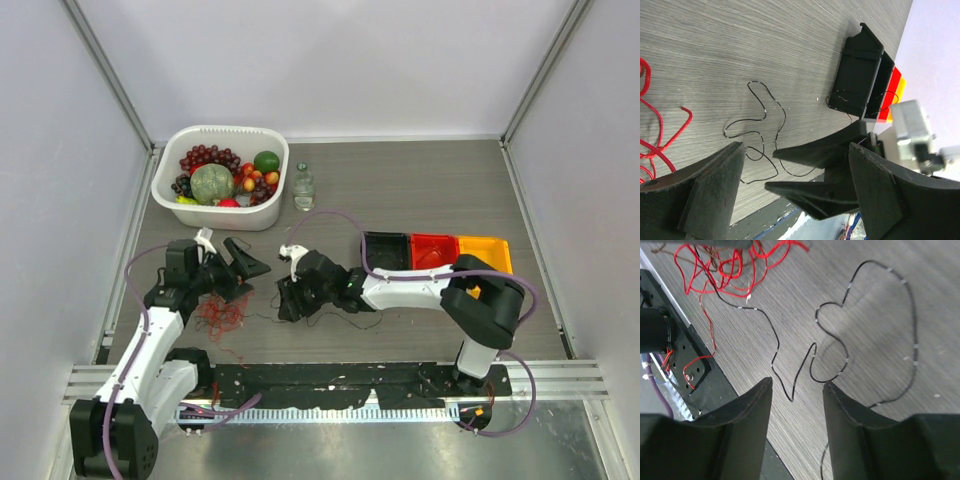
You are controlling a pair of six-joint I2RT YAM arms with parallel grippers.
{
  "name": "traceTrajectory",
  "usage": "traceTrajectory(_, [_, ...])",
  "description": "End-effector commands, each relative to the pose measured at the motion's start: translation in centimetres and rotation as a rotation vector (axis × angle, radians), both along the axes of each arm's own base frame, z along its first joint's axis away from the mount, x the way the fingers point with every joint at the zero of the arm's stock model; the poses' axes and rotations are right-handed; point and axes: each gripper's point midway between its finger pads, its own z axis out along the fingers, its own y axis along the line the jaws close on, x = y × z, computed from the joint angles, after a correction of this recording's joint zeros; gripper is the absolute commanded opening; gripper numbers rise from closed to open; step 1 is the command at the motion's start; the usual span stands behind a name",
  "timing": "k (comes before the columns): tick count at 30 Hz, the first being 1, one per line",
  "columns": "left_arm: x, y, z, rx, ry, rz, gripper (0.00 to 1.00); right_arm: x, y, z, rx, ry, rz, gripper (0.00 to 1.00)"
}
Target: Untangle the cables
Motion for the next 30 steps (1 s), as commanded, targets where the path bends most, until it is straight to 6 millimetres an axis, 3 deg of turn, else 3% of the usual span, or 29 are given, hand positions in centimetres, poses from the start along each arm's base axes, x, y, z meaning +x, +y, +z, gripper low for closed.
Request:
traceTrajectory(1, [0.9, 0.3, -0.8, 0.015, -0.027, 0.016, 0.88, -0.9, 2.8, 0.8, 0.060, -0.004, 0.054, 0.46])
traceTrajectory(5, [1.2, 1.2, -2.5, 0.054, 0.014, 0.074, 0.86, -0.8, 3.0, -0.2, 0.040, 0.018, 0.036, 0.23])
traceTrajectory(7, [1.2, 1.8, -3.6, 0.080, 0.036, 0.112, 0.86, -0.6, 2.7, -0.2, 0.021, 0.011, 0.030, 0.01])
traceTrajectory(10, [1.3, 3.2, -5.3, 0.140, 0.068, 0.182, 0.86, 0.7, 1.3, 3.8, 0.051, -0.086, -0.037, 0.01])
traceTrajectory(11, [1.3, 3.5, -5.7, 0.155, 0.073, 0.196, 0.87, 1.4, 0.3, 6.7, 0.082, -0.161, -0.084, 0.01])
traceTrajectory(12, [1.2, 3.8, -6.0, 0.168, 0.078, 0.209, 0.87, 2.3, -1.1, 7.6, 0.063, -0.207, -0.141, 0.01])
traceTrajectory(13, [1.2, 4.0, -6.4, 0.177, 0.087, 0.219, 0.86, 3.3, -2.9, 11.0, 0.096, -0.286, -0.212, 0.01])
traceTrajectory(14, [1.2, 4.2, -6.6, 0.186, 0.089, 0.227, 0.86, 3.8, -4.2, 12.4, 0.098, -0.324, -0.254, 0.01])
traceTrajectory(15, [1.2, 4.4, -6.8, 0.195, 0.091, 0.236, 0.86, 4.5, -6.2, 16.1, 0.149, -0.398, -0.323, 0.01])
traceTrajectory(16, [1.2, 4.5, -7.0, 0.202, 0.092, 0.239, 0.87, 4.8, -7.4, 17.2, 0.146, -0.427, -0.350, 0.01])
traceTrajectory(17, [1.4, 4.7, -7.1, 0.212, 0.089, 0.245, 0.86, 5.2, -9.4, 20.4, 0.191, -0.486, -0.414, 0.01])
traceTrajectory(18, [1.5, 4.8, -7.1, 0.218, 0.087, 0.245, 0.87, 5.7, -10.9, 21.8, 0.182, -0.525, -0.461, 0.01])
traceTrajectory(19, [1.6, 4.8, -7.2, 0.225, 0.088, 0.243, 0.86, 5.4, -12.4, 24.1, 0.227, -0.556, -0.488, 0.01])
traceTrajectory(21, [1.8, 5.1, -7.4, 0.243, 0.095, 0.242, 0.87, 5.1, -14.9, 26.9, 0.263, -0.605, -0.537, 0.01])
traceTrajectory(23, [2.0, 5.2, -7.5, 0.254, 0.099, 0.240, 0.87, 4.6, -16.8, 29.1, 0.305, -0.632, -0.570, 0.01])
traceTrajectory(26, [2.0, 5.1, -7.4, 0.254, 0.105, 0.225, 0.87, 3.8, -18.2, 30.9, 0.342, -0.653, -0.573, 0.01])
traceTrajectory(29, [2.2, 4.4, -5.8, 0.216, 0.064, 0.207, 0.88, 3.4, -17.0, 30.5, 0.340, -0.636, -0.510, 0.01])
traceTrajectory(30, [2.4, 4.1, -4.9, 0.196, 0.042, 0.201, 0.88, 3.1, -15.7, 30.0, 0.341, -0.617, -0.457, 0.01])
